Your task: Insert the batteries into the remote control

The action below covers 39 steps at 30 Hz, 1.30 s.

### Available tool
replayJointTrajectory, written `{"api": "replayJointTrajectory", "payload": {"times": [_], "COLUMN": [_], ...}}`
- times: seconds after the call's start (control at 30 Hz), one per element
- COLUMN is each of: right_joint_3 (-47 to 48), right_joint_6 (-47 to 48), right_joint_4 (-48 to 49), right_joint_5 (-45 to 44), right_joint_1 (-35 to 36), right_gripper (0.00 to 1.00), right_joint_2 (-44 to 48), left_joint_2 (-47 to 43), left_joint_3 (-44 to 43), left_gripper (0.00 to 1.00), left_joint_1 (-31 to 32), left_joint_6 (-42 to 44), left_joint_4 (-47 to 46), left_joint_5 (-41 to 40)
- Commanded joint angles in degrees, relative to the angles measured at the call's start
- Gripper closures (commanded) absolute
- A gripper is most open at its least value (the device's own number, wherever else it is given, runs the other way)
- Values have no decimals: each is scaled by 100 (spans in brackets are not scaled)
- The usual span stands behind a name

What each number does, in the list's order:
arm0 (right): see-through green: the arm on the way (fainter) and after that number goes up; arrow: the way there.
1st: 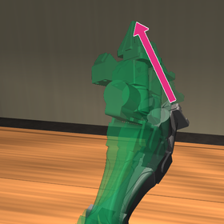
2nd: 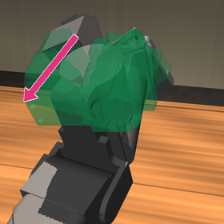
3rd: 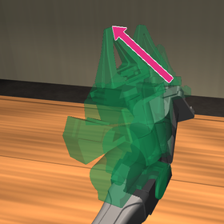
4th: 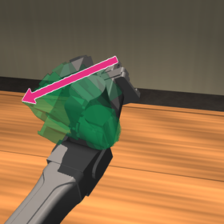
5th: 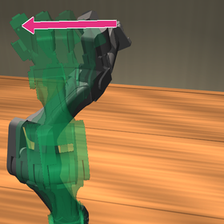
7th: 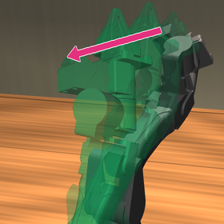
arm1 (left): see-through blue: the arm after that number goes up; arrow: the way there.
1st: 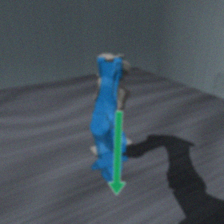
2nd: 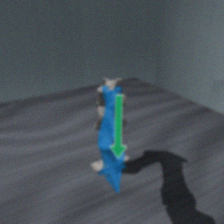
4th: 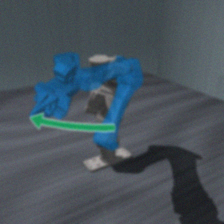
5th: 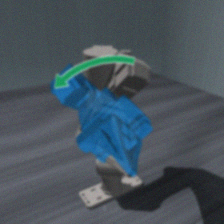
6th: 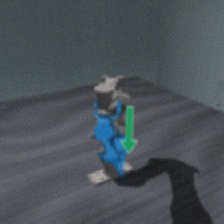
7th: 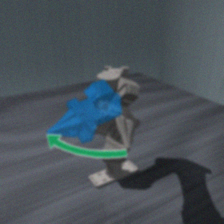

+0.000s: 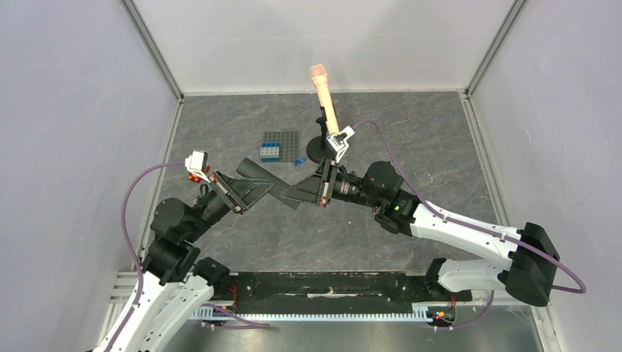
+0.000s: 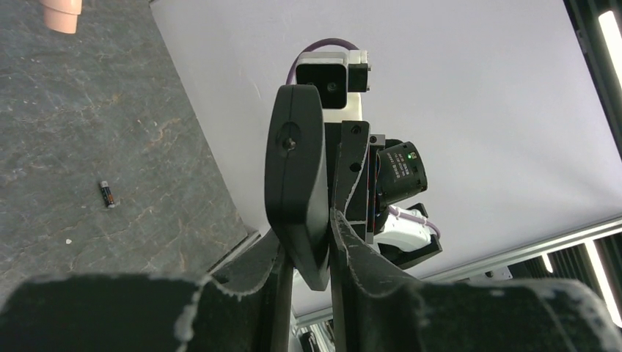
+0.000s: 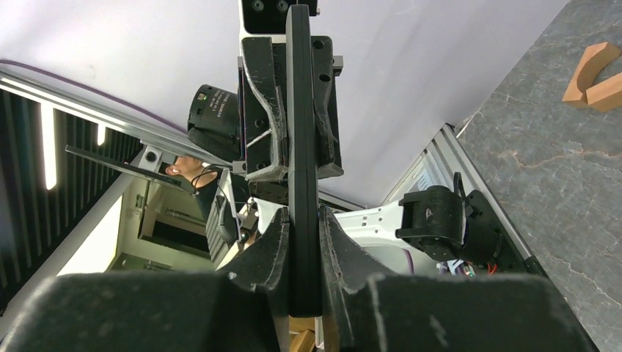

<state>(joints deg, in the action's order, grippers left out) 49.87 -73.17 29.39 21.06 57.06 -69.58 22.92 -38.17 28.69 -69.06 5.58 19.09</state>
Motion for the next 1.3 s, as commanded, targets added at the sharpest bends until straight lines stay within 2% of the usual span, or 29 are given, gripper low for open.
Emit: {"api": "replayJointTrajectory", "payload": {"times": [0.0,0.2,0.33,0.37,0.43,0.47,0.6,0.63,0.8,0.9,1.03,1.27], "right_joint_3": [304,278,74,30,-3,-3,-54,-77,-188,-188,-205,-3], "right_joint_6": [62,26,-164,-210,-255,-252,-242,-242,-286,-292,-296,-421], "right_joint_4": [155,194,453,546,588,560,566,581,653,631,614,195], "right_joint_5": [303,348,192,172,156,156,94,76,25,52,19,-261], "right_joint_1": [5,2,-26,-35,-58,-63,-72,-72,-72,-72,-79,-71], "right_gripper": [99,98,98,98,99,99,99,99,99,99,98,75], "right_joint_2": [-152,-253,-243,-243,-258,-265,-249,-237,-201,-225,-222,-403], "left_joint_2": [155,379,450,452,429,416,334,310,127,130,157,237], "left_joint_3": [-71,27,36,29,28,29,61,64,208,363,399,429], "left_gripper": [69,59,92,96,98,96,68,64,63,74,97,98], "left_joint_1": [-3,-3,-3,-3,2,5,-3,-3,-1,-3,-2,-3], "left_joint_6": [282,51,72,87,116,122,128,122,-17,-185,-202,-262], "left_joint_4": [-155,-531,-766,-740,-690,-651,-587,-586,-712,-1041,-1042,-1164], "left_joint_5": [128,267,359,353,330,296,183,125,-178,-145,-120,-86]}}
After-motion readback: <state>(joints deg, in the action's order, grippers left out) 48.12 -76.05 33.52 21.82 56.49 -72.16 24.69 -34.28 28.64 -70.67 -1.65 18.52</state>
